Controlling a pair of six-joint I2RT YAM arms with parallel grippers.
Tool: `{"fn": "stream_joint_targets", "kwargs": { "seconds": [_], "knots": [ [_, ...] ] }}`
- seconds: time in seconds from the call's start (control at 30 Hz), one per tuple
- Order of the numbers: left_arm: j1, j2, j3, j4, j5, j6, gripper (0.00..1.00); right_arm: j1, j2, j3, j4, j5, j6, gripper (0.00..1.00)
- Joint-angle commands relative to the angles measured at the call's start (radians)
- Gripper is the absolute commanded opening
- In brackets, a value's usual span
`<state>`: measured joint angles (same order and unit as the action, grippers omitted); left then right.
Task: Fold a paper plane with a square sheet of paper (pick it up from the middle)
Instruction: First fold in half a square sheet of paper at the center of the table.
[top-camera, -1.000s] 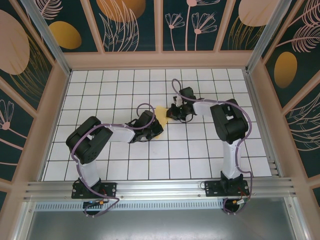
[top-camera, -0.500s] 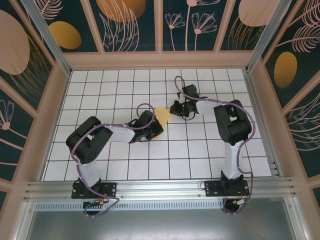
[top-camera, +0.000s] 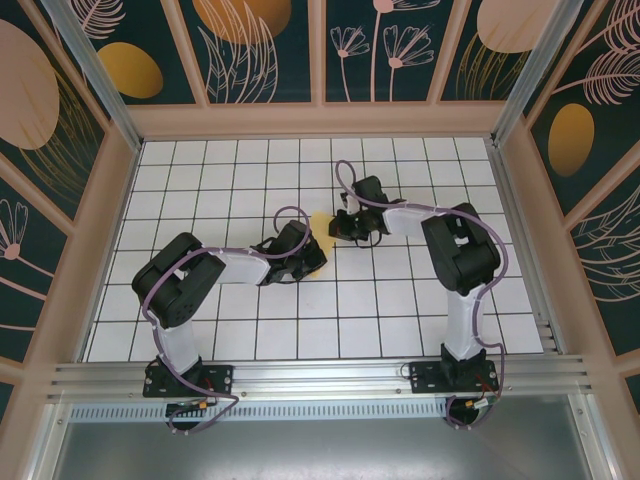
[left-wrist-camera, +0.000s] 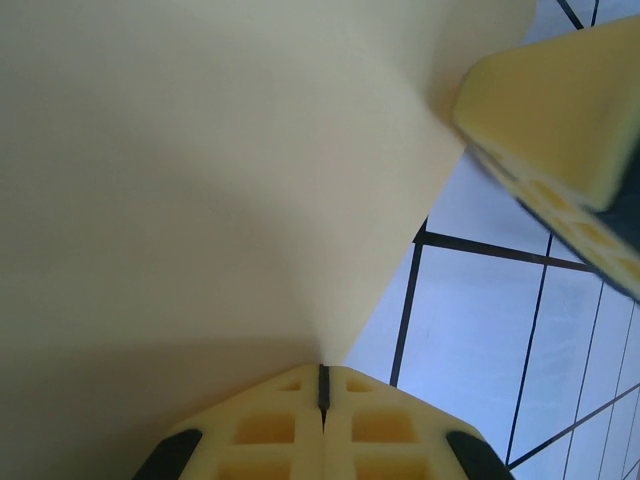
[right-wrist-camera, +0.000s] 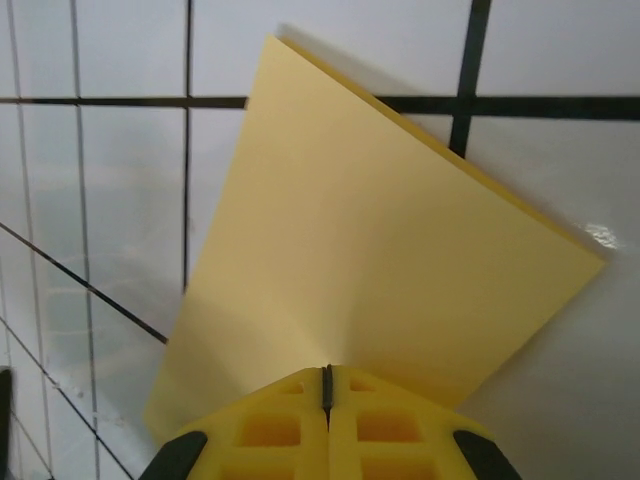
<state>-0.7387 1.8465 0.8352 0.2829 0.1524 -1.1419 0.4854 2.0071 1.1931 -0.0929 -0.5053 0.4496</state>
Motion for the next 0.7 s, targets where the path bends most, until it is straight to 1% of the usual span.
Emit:
{"fn": "stream_joint_targets", "kwargs": {
  "seconds": [0.0,0.23,0.43,0.67],
  "knots": [
    [-0.001,0.017,-0.003,-0.114,0.035,0.035,0.0,0.001,0.063,0.024,-0.068,0.011,-0.035,0.0],
    [-0.003,-0.019,-0.052,-0.126,0.099,0.057,0.0,-0.001,0.106,0.056,-0.128,0.069,-0.041,0.0],
    [-0.015,-0.068,-0.12,-0.136,0.121,0.063,0.0,-0.001,0.116,0.067,-0.139,0.082,-0.044,0.0],
    [-0.032,-0.111,-0.162,-0.185,0.107,0.074,0.0,-0.001,0.121,0.067,-0.146,0.09,-0.052,0.0]
  ]
}}
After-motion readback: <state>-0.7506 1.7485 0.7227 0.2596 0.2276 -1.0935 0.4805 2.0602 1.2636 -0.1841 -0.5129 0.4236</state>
